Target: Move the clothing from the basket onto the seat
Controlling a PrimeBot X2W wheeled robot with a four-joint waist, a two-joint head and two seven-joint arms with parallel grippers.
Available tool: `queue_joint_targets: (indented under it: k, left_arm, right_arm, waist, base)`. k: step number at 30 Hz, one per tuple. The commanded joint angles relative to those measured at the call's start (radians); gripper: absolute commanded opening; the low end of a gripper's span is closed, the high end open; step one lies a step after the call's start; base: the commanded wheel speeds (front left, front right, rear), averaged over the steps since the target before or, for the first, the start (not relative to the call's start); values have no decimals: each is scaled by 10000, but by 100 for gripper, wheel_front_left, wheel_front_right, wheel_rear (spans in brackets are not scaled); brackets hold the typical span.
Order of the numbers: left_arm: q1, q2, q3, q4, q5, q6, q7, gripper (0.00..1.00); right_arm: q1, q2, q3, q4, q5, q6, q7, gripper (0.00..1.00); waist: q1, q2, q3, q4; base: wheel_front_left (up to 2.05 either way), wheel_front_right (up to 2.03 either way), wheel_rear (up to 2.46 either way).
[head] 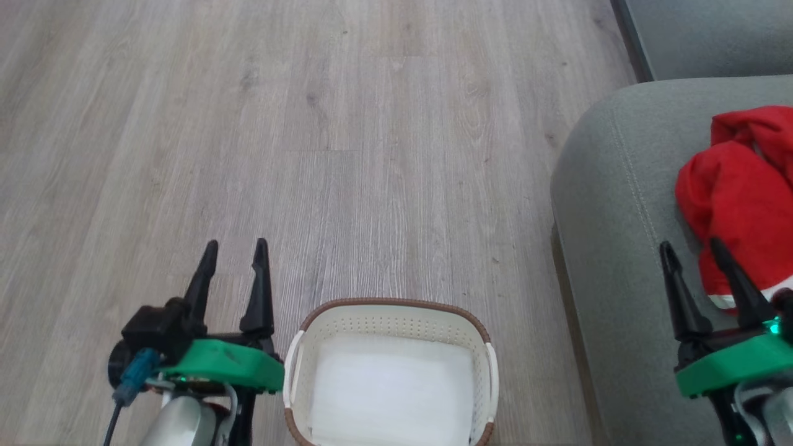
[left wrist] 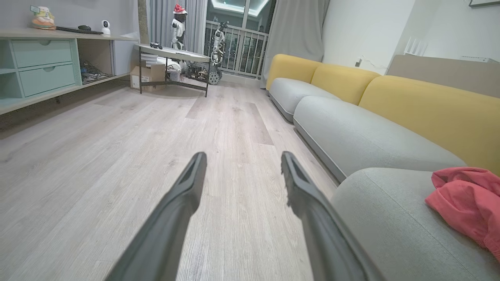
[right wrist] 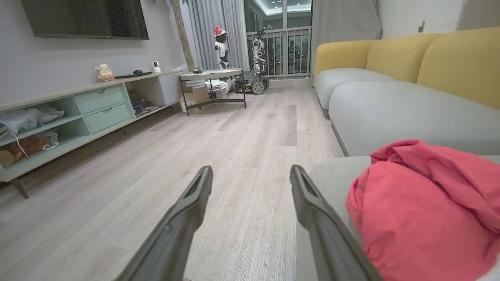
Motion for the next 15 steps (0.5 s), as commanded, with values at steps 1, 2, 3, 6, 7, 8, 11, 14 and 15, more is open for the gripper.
queue_joint_targets:
  k: [1, 2, 3, 6, 7, 8, 11, 14, 15]
  left_arm:
    - [-225, -39, 579, -384, 248, -132, -124, 100]
    - [-150, -141, 730, -355, 394, -274, -124, 100]
    - [-80, -244, 886, -314, 532, -422, -124, 100]
    - [75, -490, 1266, -126, 897, -802, -124, 100]
    - [128, -629, 1472, -6, 1089, -1016, -124, 100]
    - [137, -694, 1566, 44, 1176, -1109, -124, 100]
    - [130, -865, 1800, 142, 1386, -1342, -124, 100]
    - [108, -982, 1975, 217, 1555, -1533, -124, 100]
    - [101, -1013, 2030, 230, 1600, -1584, -124, 100]
  right_arm:
    - [-172, -186, 135, -427, -220, -2, -93, 100]
    - [-141, -140, 186, -489, -327, -2, -93, 100]
    - [-102, -85, 217, -534, -431, -2, -93, 100]
    - [-14, 49, 317, -578, -644, -2, -93, 100]
    - [-5, 115, 412, -577, -723, -2, -93, 100]
    - [-15, 137, 469, -566, -750, -2, -93, 100]
    - [-64, 186, 611, -545, -796, -2, -93, 100]
    - [-93, 193, 786, -524, -803, -2, -93, 100]
    - [-106, 189, 847, -527, -803, -2, -93, 100]
  waist:
    - [1, -1, 3, 30]
    - [1, -1, -1, 36]
    - [1, -1, -9, 31]
    - [1, -1, -36, -20]
    - [1, -1, -46, -77]
    - [1, -1, -49, -109]
    - [1, -1, -43, -206]
    - [1, -1, -26, -279]
    - [1, -1, -18, -299]
  base:
    - [0, 0, 0]
    - [0, 0, 0]
    - [0, 0, 0]
    - [0, 0, 0]
    - [0, 0, 0]
    - [0, 0, 0]
    - [0, 0, 0]
    - [0, 0, 0]
    - [0, 0, 0]
